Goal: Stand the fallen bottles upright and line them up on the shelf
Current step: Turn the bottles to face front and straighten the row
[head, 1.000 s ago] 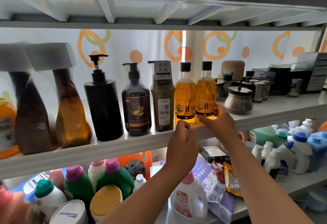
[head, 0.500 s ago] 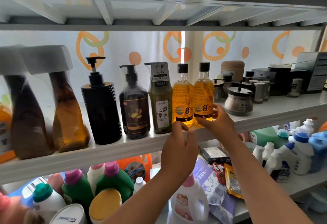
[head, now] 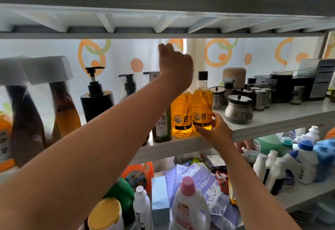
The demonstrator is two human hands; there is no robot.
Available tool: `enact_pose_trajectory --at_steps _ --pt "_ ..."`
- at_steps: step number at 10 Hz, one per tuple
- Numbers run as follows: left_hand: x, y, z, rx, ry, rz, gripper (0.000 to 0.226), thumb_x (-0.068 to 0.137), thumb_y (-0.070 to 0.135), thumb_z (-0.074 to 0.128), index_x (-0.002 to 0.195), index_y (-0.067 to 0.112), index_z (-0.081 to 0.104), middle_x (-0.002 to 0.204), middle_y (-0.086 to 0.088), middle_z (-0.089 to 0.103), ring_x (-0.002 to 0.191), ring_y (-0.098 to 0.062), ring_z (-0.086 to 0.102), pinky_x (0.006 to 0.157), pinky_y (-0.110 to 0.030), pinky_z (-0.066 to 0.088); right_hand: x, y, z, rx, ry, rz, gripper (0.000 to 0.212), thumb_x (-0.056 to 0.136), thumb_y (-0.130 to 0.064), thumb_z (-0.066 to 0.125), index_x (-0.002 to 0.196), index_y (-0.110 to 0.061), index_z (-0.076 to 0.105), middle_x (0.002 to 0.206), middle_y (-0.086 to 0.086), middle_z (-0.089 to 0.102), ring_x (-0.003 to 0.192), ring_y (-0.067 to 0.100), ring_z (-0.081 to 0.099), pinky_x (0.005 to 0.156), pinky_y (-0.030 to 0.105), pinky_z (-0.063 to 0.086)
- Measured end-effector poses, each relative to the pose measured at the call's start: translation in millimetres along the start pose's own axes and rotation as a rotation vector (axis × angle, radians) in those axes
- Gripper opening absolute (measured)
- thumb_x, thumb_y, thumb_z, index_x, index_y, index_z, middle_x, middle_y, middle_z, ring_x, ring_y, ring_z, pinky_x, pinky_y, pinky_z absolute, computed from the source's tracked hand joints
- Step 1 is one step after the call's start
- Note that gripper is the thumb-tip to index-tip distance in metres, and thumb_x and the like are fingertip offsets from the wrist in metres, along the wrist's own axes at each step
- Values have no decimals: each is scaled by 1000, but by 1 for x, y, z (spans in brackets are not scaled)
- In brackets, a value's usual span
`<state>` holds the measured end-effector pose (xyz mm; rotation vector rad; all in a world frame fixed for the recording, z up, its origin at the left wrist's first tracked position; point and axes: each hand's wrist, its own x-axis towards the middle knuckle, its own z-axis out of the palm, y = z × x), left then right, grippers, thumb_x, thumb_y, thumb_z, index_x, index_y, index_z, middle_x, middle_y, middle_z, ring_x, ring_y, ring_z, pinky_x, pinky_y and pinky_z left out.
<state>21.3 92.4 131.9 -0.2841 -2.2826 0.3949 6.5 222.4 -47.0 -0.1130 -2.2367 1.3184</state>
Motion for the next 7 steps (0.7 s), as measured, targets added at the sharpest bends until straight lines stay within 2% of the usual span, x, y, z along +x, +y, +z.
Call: enact_pose_trajectory --at_steps 1,2,3,4,5,7 --pt "4 -8 8 -122 -69 58 32 99 35 41 99 6 56 86 -8 54 101 -27 55 92 -38 37 -1 -1 -1 5 -10 -9 75 67 -51 75 130 -24 43 122 0 62 109 20 58 98 52 39" --pt "6 -11 16 -169 -33 110 31 99 31 41 98 4 56 71 -3 43 82 -22 50 86 -36 40 -1 -1 -2 5 -13 -11 73 69 -48 75 130 -24 44 121 1 62 110 20 58 99 52 38" --pt "9 -14 20 -209 -40 112 28 99 31 42 95 6 53 66 -1 40 80 -21 48 87 -37 39 0 0 -2 10 -8 -10 71 70 -44 75 130 -23 44 121 2 62 110 20 58 99 51 38" --pt "9 -15 21 -216 -33 110 29 98 30 42 98 5 56 74 -3 47 82 -22 53 90 -38 39 0 0 -2 7 -12 -9 71 71 -43 75 131 -23 44 122 2 62 110 21 57 99 52 38" --pt "8 -14 22 -259 -33 105 30 98 30 43 101 3 57 79 -4 50 93 -25 60 93 -39 39 0 0 0 -11 -9 -1 71 72 -44 74 132 -24 42 122 1 62 110 21 57 99 52 37" --pt "8 -16 22 -294 -46 91 33 98 33 42 98 4 58 77 -4 52 89 -24 59 90 -38 39 -4 -3 2 -24 -15 -25 65 74 -48 70 129 -26 44 114 0 65 105 23 59 97 52 39"
